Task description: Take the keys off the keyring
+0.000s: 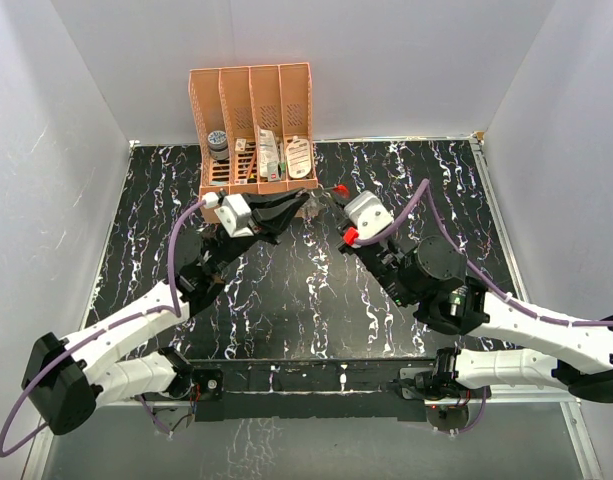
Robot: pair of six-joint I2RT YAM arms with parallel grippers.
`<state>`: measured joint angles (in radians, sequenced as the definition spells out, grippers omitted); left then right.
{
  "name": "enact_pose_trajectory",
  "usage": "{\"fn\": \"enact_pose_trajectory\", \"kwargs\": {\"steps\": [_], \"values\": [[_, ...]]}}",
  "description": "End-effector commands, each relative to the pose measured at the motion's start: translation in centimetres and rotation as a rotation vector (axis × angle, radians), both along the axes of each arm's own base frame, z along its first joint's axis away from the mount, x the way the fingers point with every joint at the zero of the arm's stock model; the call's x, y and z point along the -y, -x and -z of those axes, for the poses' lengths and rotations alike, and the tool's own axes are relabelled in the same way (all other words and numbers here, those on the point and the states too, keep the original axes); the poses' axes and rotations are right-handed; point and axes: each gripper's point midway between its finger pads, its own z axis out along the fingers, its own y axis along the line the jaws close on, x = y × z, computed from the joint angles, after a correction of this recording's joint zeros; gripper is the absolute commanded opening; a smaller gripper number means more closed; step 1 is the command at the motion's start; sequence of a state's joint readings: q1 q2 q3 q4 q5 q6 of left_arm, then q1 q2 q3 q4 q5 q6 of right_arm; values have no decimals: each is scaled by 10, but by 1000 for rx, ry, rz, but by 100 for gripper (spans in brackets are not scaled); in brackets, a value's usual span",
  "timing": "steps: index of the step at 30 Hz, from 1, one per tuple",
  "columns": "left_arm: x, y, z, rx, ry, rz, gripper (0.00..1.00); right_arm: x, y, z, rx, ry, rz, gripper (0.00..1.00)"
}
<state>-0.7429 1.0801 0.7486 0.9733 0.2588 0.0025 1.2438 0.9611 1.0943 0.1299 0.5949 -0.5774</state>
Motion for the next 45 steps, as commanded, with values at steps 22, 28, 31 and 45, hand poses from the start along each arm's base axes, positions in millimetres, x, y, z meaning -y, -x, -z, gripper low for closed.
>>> {"fn": "enact_pose_trajectory", "kwargs": {"steps": [22, 28, 31, 45], "values": [[-12, 28, -4, 47, -205, 74, 39, 38, 9, -48, 68, -165, 42, 0], [-29, 0, -35, 62, -118, -102, 42, 36, 8, -47, 66, -153, 40, 0], [-27, -6, -56, 94, -102, -120, 42, 36, 8, -47, 62, -152, 38, 0], [7, -7, -73, 212, -173, 3, 39, 38, 9, -49, 60, -160, 36, 0]]}}
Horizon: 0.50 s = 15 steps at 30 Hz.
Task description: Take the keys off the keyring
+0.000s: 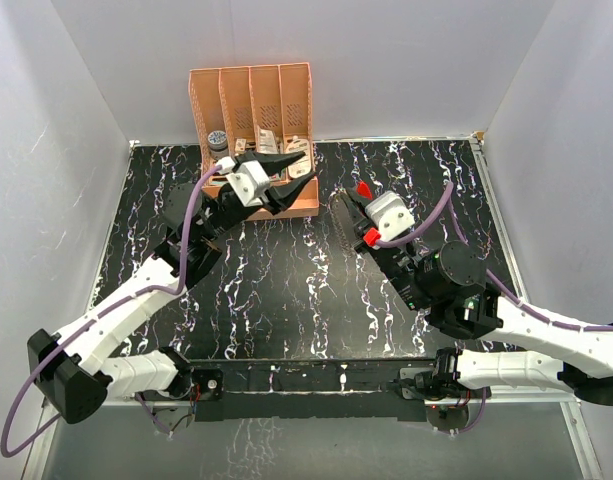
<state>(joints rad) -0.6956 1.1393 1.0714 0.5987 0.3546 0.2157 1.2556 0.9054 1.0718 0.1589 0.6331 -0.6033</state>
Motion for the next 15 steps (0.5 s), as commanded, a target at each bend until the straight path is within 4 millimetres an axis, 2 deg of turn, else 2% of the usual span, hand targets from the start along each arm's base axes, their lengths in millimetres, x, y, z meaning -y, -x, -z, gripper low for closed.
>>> {"fn": "enact_pose_trajectory", "kwargs": {"steps": [1, 15], "values": [[5, 18, -25, 103, 16, 86, 38, 18, 5, -39, 39, -118, 4, 0], [26, 40, -41, 101, 66, 287, 37, 17, 5, -40, 41, -116, 3, 0]]}}
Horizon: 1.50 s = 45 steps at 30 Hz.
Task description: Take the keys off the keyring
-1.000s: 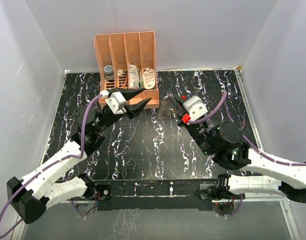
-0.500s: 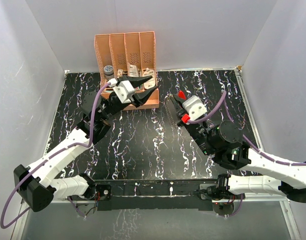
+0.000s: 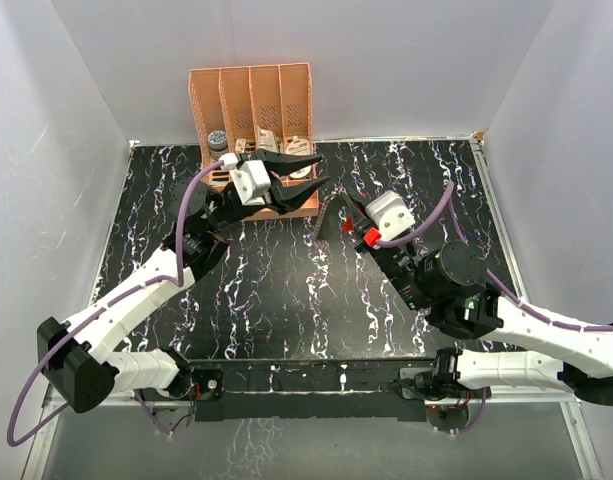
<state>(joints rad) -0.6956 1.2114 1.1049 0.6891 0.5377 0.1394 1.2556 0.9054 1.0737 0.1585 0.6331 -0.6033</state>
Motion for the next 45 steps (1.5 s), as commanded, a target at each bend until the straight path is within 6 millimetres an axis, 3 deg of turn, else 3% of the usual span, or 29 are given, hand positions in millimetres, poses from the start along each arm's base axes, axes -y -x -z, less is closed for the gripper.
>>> {"fn": "enact_pose_trajectory", "kwargs": {"steps": [1, 28, 39, 45], "values": [[0, 22, -38, 67, 74, 104, 37, 16, 5, -39, 41, -114, 3, 0], [15, 46, -17, 8, 40, 305, 33, 22, 7, -41, 46, -127, 2, 0], [19, 40, -2, -42, 29, 301, 33, 22, 7, -42, 49, -130, -3, 0], [19, 34, -5, -30, 54, 284, 32, 22, 8, -42, 48, -129, -4, 0]]}}
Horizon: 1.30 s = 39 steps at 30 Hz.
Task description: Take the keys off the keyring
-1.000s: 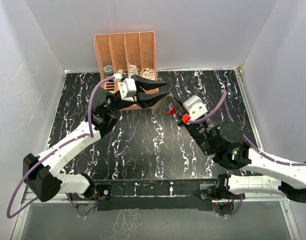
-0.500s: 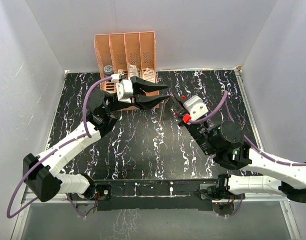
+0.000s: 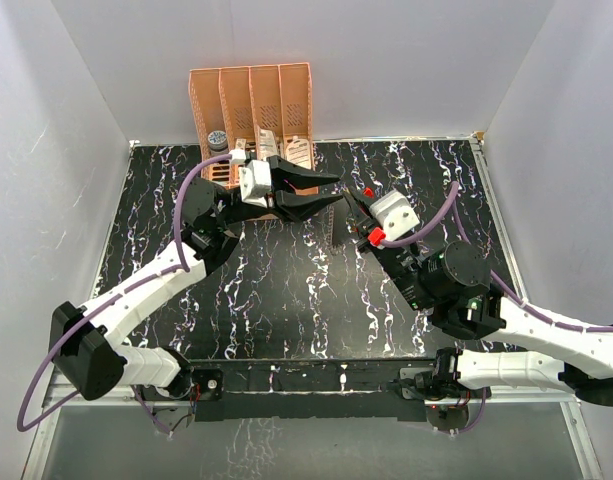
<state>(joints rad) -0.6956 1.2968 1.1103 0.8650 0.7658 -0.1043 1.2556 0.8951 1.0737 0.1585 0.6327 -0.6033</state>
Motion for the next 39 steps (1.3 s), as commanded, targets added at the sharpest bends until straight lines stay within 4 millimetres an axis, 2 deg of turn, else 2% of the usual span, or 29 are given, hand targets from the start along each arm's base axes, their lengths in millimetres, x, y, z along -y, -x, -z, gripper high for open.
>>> {"fn": "enact_pose_trajectory", "kwargs": {"steps": [1, 9, 16, 23, 33, 39], "values": [[-5, 1, -15, 45, 55, -14, 32, 19, 7, -39, 43, -120, -4, 0], [-12, -5, -20, 55, 95, -78, 32, 19, 6, -38, 40, -115, -3, 0], [-9, -9, -20, 51, 96, -78, 31, 19, 7, -37, 41, -112, -7, 0], [-9, -7, -28, 61, 119, -64, 31, 20, 7, -37, 38, -114, -7, 0], [0, -4, -23, 39, 103, 4, 30, 19, 7, -36, 37, -113, -10, 0], [-1, 0, -25, 39, 107, 23, 29, 16, 7, -34, 32, -108, -15, 0]]}}
